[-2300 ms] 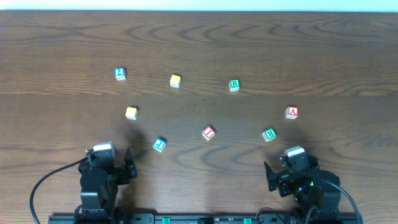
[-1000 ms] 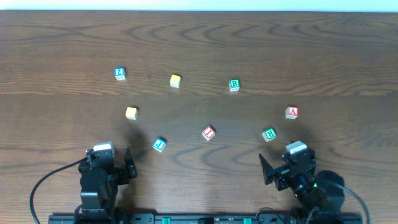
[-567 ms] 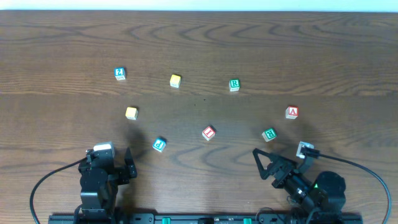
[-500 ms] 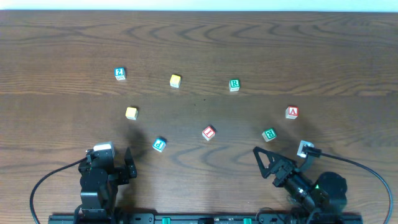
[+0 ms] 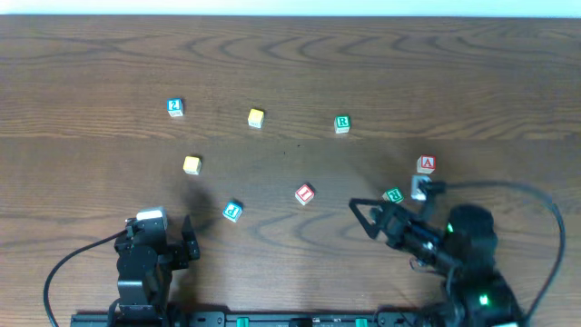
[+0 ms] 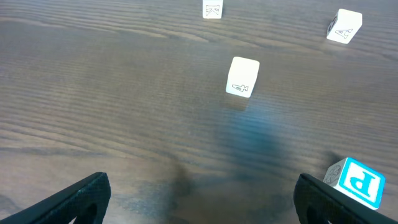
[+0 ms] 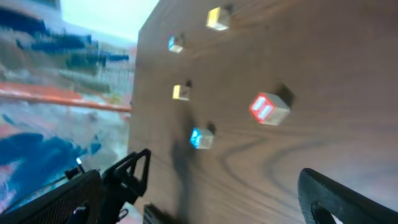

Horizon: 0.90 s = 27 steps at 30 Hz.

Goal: Spell out Ai2
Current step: 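Reach right gripper to the red I block and grasp it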

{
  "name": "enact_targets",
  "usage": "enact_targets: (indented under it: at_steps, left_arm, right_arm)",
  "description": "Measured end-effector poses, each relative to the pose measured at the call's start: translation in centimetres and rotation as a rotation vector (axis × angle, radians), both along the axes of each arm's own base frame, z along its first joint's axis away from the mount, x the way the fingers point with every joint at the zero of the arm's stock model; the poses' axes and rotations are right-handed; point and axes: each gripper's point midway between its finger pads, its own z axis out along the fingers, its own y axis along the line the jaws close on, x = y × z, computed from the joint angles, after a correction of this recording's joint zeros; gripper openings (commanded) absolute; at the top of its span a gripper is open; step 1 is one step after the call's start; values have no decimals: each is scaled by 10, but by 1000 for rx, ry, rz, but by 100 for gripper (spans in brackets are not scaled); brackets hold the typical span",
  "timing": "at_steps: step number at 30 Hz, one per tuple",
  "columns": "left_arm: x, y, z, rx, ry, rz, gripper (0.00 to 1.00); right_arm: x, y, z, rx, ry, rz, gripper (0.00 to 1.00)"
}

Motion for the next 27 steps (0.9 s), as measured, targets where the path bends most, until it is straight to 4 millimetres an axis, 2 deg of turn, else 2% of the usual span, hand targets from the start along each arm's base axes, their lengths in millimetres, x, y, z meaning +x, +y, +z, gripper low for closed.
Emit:
enact_targets:
  at_steps: [3, 6, 10, 12, 15, 17, 20, 27]
  left_arm:
    - [0, 0, 0, 0, 0, 0, 95]
    - [0, 0, 0, 0, 0, 0, 95]
    - [0, 0, 0, 0, -1, 0, 95]
    - [0, 0, 0, 0, -1, 0, 95]
    - [0, 0, 0, 0, -1, 0, 95]
    - [0, 0, 0, 0, -1, 0, 95]
    - [0, 0, 0, 0, -1, 0, 95]
    - [0, 0, 0, 0, -1, 0, 95]
  right_arm:
    - [8, 22, 9, -118, 59, 54, 98]
    - [16, 48, 9, -234, 107, 98, 95]
    - [28, 80, -2, -353, 172, 108, 93]
    - [33, 96, -12, -410, 216, 105, 92]
    - [36, 110, -32, -504, 296, 85, 90]
    - [37, 115, -49, -583, 369, 58, 87]
    - [36, 110, -72, -690, 486, -16, 91]
    - [43, 105, -110, -738, 625, -183, 91]
